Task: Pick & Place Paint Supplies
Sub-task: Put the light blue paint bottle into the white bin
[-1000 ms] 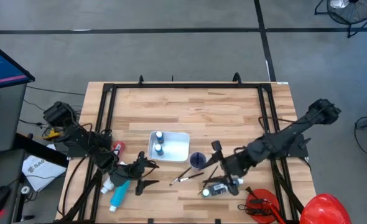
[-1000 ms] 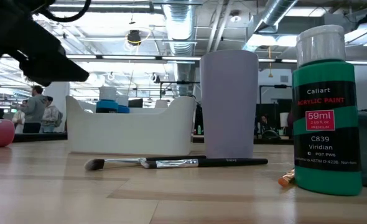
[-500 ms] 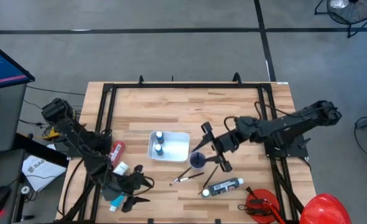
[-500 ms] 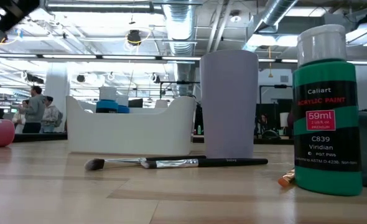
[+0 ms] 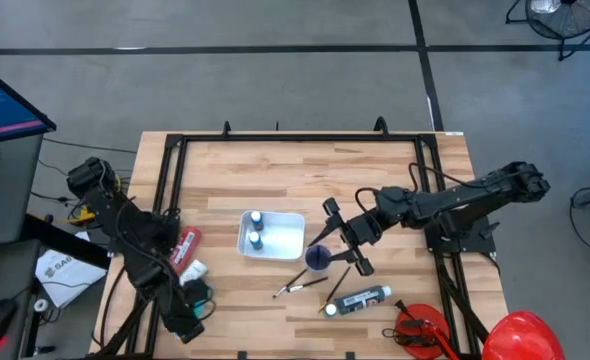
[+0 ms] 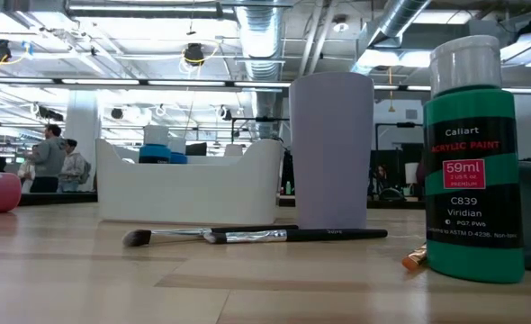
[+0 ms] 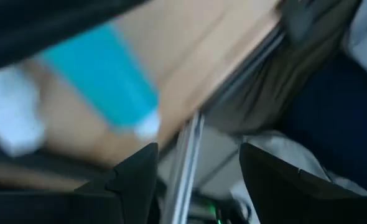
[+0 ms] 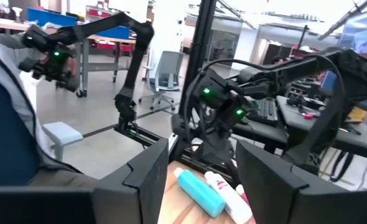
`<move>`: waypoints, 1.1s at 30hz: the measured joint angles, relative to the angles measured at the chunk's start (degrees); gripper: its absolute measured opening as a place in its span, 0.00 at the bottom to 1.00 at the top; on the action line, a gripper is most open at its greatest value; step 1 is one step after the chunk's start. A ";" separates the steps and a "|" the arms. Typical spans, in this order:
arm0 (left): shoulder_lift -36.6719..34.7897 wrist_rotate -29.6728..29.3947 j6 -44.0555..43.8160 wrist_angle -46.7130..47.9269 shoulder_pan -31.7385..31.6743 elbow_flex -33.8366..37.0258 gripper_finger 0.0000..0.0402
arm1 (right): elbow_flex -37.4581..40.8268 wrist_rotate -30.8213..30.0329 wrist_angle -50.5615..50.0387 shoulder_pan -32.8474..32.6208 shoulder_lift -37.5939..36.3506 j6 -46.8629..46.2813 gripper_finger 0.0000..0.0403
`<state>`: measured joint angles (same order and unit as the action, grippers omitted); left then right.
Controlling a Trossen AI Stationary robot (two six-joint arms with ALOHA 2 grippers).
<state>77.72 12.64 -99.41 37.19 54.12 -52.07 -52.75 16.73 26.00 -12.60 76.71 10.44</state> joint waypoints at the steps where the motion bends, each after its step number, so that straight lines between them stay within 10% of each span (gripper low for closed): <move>1: -0.12 1.46 -1.99 0.00 0.46 0.00 0.55 | 0.00 0.00 -0.06 -0.02 0.00 0.00 0.45; 11: -0.14 -7.85 -8.07 2.52 1.45 0.02 0.55 | 0.00 0.00 -1.18 -0.02 0.04 0.00 0.45; 33: -0.10 -6.74 -11.88 -4.34 3.51 10.00 0.57 | 0.00 -0.06 -1.60 0.02 0.22 -1.53 0.45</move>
<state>77.62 5.90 -111.29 32.85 57.63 -42.07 -52.75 16.67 24.40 -12.58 76.93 8.91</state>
